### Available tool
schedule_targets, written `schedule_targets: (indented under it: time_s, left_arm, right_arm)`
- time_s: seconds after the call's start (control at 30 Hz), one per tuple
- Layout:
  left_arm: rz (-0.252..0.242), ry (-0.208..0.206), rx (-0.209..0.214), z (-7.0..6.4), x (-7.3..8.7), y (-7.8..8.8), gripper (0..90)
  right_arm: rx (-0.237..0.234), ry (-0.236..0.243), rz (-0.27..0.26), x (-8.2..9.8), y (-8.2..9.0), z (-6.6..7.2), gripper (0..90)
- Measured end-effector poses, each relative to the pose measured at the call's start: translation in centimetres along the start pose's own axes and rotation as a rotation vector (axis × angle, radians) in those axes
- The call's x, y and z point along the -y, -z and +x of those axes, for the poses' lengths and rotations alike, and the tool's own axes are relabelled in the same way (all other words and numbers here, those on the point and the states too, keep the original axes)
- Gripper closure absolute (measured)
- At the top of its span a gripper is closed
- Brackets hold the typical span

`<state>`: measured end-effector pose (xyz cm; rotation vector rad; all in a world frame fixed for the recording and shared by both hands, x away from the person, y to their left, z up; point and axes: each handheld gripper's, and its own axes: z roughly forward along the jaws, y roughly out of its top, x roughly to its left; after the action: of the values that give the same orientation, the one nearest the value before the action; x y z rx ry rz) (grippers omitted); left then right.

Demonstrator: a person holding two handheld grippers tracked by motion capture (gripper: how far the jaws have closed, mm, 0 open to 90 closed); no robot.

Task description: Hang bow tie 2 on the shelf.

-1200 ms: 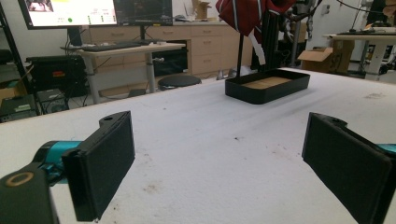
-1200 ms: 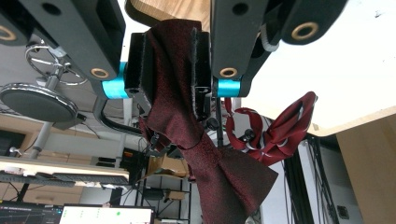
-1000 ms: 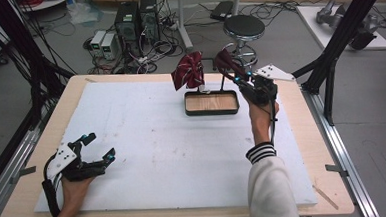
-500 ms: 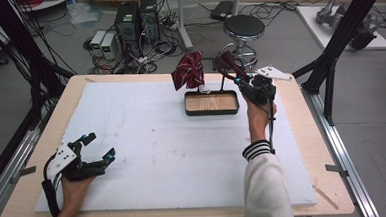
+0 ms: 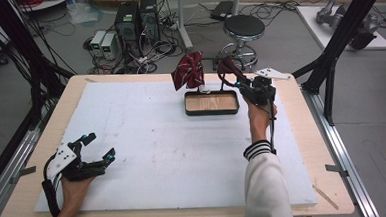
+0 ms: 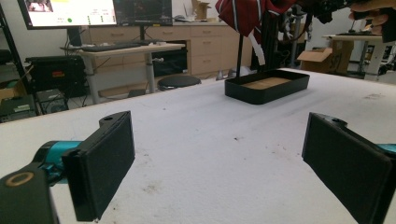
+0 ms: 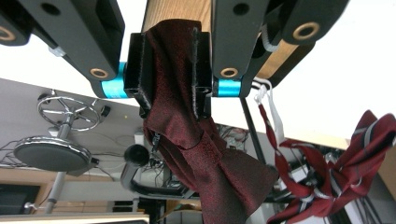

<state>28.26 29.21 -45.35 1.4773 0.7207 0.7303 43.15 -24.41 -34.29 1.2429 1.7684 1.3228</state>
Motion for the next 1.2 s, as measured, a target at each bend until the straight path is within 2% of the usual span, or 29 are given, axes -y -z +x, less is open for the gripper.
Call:
schedule_targets:
  time_s: [0.03, 0.17, 0.47, 0.6, 0.63, 0.67, 0.9, 1.2]
  left_arm:
    - [0.0, 0.0, 0.0, 0.0, 0.0, 0.0, 9.8]
    - [0.0, -0.001, 0.0, 0.0, 0.0, 0.0, 9.8]
    - [-0.001, -0.001, -0.001, 0.0, 0.0, 0.0, 9.8]
    - [-0.002, -0.002, 0.0, 0.0, 0.0, 0.0, 9.8]
    - [-0.002, -0.002, -0.001, 0.0, 0.0, 0.0, 9.8]
    - [-0.002, -0.002, -0.001, 0.0, 0.0, 0.0, 9.8]
    - [-0.001, -0.001, -0.001, 0.0, 0.0, 0.0, 9.8]
    - [0.001, -0.007, -0.005, -0.1, 0.0, 0.0, 9.8]
  right_arm:
    - [0.0, 0.0, 0.0, 0.0, 0.0, 0.0, 74.0]
    - [0.0, 0.049, 0.036, 0.1, -0.2, 0.2, 73.7]
    - [-0.008, 0.099, 0.081, 0.3, -0.4, 0.3, 73.3]
    - [-0.005, 0.143, 0.116, 0.3, -0.4, 0.3, 73.2]
    - [0.007, 0.184, 0.142, 0.4, -0.5, 0.5, 73.1]
    - [0.003, 0.191, 0.15, 0.4, -0.6, 0.6, 73.1]
    - [0.001, 0.217, 0.159, 0.5, -0.9, 1.0, 72.7]
    - [-0.011, 0.203, 0.16, 0.5, -0.9, 1.1, 70.3]
